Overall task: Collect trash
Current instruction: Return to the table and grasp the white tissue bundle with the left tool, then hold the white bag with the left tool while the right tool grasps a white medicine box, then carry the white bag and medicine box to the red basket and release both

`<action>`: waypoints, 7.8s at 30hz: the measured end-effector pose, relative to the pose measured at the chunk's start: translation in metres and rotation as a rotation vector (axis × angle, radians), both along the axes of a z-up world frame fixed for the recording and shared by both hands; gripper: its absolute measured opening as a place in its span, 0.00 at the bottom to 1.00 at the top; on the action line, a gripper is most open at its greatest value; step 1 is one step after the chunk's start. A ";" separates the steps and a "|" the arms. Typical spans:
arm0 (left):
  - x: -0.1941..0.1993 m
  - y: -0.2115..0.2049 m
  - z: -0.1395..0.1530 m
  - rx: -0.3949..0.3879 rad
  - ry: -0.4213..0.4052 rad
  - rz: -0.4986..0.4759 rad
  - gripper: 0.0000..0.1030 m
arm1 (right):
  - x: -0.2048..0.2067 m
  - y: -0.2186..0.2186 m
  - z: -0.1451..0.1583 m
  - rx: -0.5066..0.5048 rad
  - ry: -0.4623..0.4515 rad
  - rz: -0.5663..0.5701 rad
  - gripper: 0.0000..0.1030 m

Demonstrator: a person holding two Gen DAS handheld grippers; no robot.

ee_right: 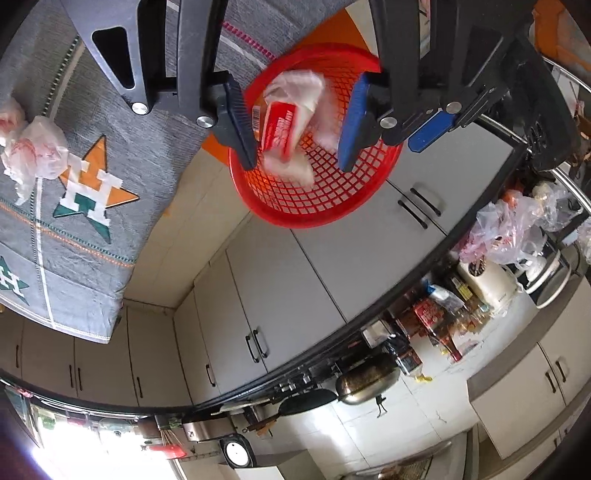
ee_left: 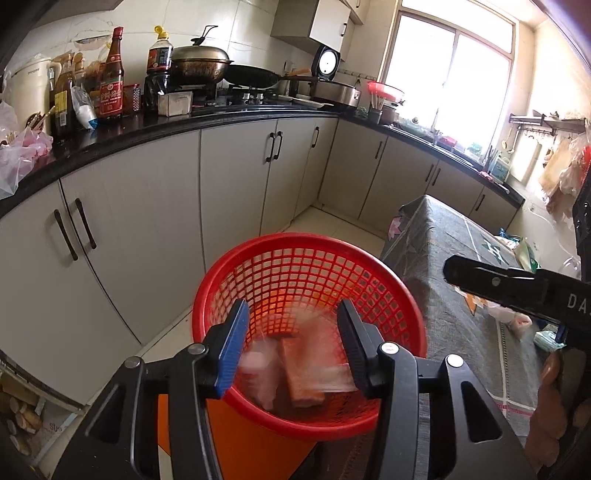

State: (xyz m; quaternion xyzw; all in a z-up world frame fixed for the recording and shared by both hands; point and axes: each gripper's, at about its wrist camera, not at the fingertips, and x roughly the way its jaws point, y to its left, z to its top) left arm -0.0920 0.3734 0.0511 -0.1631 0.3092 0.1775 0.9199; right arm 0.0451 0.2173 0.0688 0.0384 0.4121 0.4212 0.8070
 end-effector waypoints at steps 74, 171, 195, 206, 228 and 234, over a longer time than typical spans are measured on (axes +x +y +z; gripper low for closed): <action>0.134 -0.262 0.017 0.108 -0.107 -0.419 0.38 | 0.032 -0.386 -0.040 0.114 0.190 -0.651 0.45; 0.035 -0.201 0.053 0.140 -0.221 -0.318 0.32 | -0.042 -0.263 0.026 0.211 -0.106 -0.272 0.14; -0.005 -0.051 0.054 0.087 -0.223 -0.081 0.32 | -0.032 -0.125 0.042 0.184 -0.060 -0.067 0.14; -0.006 0.009 0.023 0.051 -0.148 0.006 0.32 | -0.008 -0.053 0.032 0.190 0.030 -0.020 0.14; 0.010 0.022 -0.015 0.078 -0.062 0.034 0.32 | 0.025 0.016 -0.026 0.091 0.134 -0.015 0.15; 0.010 0.022 -0.014 0.077 -0.061 0.031 0.32 | 0.024 0.015 -0.026 0.087 0.133 -0.014 0.17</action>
